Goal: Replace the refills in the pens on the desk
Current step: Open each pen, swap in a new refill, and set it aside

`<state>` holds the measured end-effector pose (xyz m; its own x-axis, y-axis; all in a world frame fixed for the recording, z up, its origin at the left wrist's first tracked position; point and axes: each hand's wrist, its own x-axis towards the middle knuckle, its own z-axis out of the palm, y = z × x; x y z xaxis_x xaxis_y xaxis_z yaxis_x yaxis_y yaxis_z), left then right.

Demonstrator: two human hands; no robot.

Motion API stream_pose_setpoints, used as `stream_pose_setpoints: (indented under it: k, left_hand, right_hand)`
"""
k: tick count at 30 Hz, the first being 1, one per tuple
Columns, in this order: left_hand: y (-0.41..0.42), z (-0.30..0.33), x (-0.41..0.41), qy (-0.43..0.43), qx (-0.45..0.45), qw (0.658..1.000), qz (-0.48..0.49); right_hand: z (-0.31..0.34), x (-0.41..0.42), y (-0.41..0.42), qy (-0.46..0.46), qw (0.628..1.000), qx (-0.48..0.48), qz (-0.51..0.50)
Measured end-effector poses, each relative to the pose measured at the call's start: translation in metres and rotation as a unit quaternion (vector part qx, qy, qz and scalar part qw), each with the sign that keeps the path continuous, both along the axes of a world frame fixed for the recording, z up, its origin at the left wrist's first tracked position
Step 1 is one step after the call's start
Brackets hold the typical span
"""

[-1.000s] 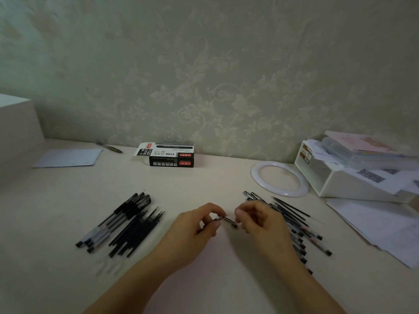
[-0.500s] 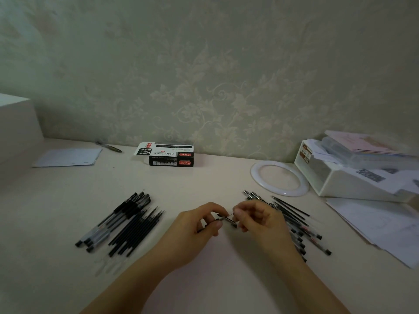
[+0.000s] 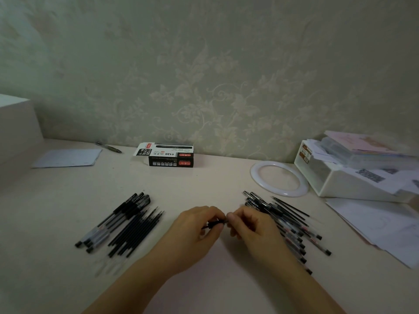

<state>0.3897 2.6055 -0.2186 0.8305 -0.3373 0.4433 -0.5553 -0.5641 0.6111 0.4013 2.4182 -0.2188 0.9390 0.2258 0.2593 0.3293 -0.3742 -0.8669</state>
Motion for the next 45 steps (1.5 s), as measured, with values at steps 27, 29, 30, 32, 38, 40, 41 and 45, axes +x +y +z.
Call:
stream_pose_setpoints:
  k: [27, 29, 30, 32, 38, 40, 41, 45]
  left_hand:
    - [-0.003, 0.001, -0.001, -0.018, -0.003, 1.000, 0.012]
    - [-0.002, 0.001, -0.001, -0.012, -0.010, 1.000, 0.017]
    - [-0.002, 0.001, -0.001, -0.010, -0.011, 1.000, 0.018]
    - [-0.002, 0.002, -0.001, -0.011, -0.013, 1.000, 0.019]
    - [-0.002, 0.010, -0.002, -0.058, -0.008, 0.998, 0.035]
    - [-0.002, 0.010, -0.002, -0.058, -0.005, 0.998, 0.039]
    - [-0.003, 0.008, -0.003, -0.054, -0.005, 0.998, 0.042]
    - [0.000, 0.004, -0.001, -0.028, -0.009, 0.995, 0.092]
  right_hand:
    - [0.004, -0.005, 0.002, -0.052, 0.998, -0.044, -0.008]
    - [0.006, -0.005, 0.002, -0.047, 0.997, -0.057, 0.001]
    - [0.006, -0.004, 0.001, -0.048, 0.997, -0.064, 0.011]
    - [0.006, -0.005, 0.001, -0.055, 0.996, -0.063, 0.031]
    - [0.007, -0.005, 0.001, -0.041, 0.998, -0.020, 0.036]
    - [0.005, -0.005, 0.003, -0.044, 0.999, -0.020, 0.019]
    - [0.004, -0.006, 0.004, -0.052, 0.998, -0.024, 0.004]
    - [-0.003, -0.002, 0.004, -0.098, 0.985, -0.118, -0.081]
